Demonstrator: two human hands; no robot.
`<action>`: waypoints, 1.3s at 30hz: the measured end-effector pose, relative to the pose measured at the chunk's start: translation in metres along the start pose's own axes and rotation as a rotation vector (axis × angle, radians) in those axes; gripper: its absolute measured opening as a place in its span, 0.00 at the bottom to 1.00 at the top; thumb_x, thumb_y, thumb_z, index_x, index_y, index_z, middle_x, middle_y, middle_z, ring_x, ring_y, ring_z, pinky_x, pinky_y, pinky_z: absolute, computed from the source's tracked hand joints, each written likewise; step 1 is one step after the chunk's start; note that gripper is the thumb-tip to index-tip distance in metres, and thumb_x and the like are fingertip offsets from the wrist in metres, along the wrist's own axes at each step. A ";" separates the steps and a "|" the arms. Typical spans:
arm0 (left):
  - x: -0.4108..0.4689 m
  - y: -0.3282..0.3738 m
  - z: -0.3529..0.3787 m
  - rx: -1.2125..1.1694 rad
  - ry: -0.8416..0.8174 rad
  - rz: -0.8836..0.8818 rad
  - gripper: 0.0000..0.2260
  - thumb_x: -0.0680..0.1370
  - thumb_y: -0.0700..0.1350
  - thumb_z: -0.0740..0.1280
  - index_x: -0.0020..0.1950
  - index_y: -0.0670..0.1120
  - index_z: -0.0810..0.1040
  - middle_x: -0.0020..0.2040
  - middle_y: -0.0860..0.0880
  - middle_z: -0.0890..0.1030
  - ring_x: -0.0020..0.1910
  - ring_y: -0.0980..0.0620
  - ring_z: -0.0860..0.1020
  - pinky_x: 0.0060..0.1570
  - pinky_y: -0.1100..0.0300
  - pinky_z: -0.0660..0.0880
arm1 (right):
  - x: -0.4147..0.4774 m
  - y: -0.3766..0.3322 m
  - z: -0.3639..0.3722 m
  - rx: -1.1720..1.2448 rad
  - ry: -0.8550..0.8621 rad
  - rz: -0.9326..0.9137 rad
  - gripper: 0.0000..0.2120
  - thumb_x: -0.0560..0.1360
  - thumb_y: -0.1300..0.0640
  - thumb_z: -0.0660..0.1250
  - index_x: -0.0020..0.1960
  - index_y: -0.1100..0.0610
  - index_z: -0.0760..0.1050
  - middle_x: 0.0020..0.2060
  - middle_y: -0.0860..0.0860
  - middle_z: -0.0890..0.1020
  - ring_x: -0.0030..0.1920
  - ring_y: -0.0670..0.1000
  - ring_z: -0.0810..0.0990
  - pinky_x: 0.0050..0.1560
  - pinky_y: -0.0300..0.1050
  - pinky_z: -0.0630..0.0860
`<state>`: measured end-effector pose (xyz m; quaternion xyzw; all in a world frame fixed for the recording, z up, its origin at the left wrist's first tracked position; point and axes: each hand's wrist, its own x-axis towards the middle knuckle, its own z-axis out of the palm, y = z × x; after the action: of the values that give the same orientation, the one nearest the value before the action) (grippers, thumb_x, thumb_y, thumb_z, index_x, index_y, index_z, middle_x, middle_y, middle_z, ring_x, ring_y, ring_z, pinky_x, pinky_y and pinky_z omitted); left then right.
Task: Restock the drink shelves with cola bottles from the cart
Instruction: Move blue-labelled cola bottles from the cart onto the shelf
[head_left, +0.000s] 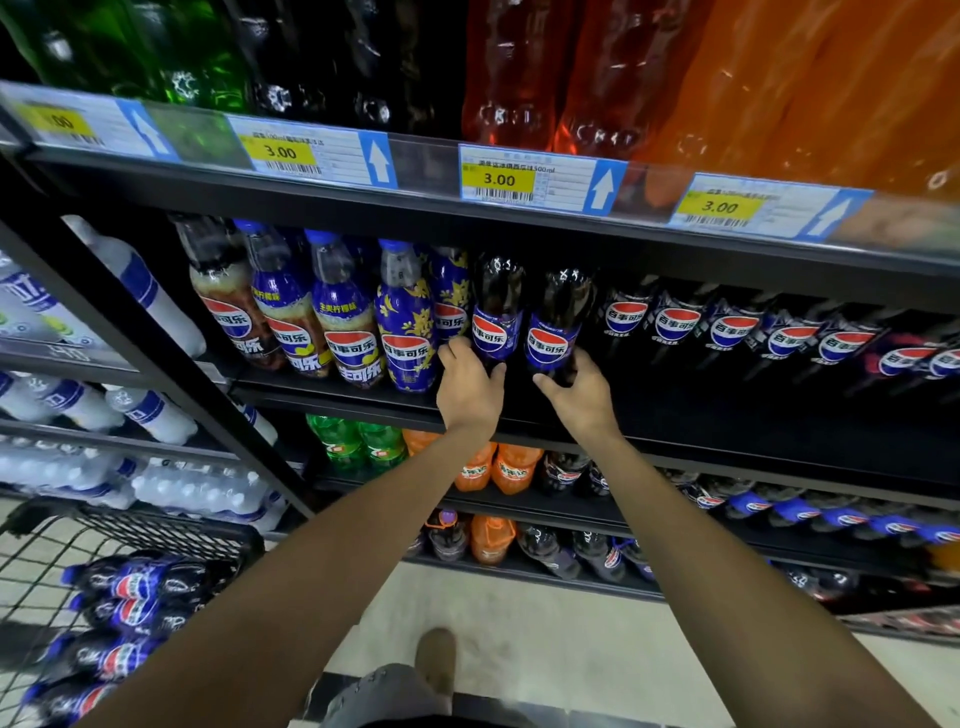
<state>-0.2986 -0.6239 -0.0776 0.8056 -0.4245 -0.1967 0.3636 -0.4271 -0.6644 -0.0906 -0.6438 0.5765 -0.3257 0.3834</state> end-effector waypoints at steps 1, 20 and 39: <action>0.001 0.000 0.001 0.013 0.004 0.007 0.23 0.78 0.46 0.69 0.66 0.39 0.65 0.65 0.41 0.69 0.58 0.40 0.76 0.45 0.52 0.73 | 0.002 0.000 0.000 0.001 -0.001 0.000 0.25 0.74 0.57 0.72 0.69 0.56 0.69 0.61 0.52 0.78 0.62 0.50 0.74 0.58 0.40 0.69; -0.004 -0.004 -0.006 0.109 -0.023 0.081 0.19 0.80 0.46 0.64 0.67 0.39 0.64 0.57 0.41 0.77 0.55 0.41 0.78 0.49 0.47 0.75 | 0.001 -0.007 -0.002 -0.096 0.024 0.031 0.23 0.73 0.53 0.73 0.65 0.57 0.71 0.59 0.52 0.79 0.57 0.53 0.78 0.58 0.50 0.76; -0.029 -0.016 -0.038 0.655 -0.129 0.369 0.21 0.80 0.53 0.61 0.67 0.42 0.65 0.62 0.44 0.73 0.62 0.43 0.73 0.56 0.49 0.72 | -0.038 -0.021 -0.020 -0.800 -0.130 -0.148 0.22 0.80 0.44 0.60 0.65 0.60 0.70 0.59 0.57 0.76 0.61 0.57 0.75 0.53 0.52 0.74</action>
<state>-0.2824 -0.5782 -0.0639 0.7752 -0.6246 -0.0320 0.0887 -0.4385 -0.6282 -0.0621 -0.8012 0.5842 -0.0613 0.1141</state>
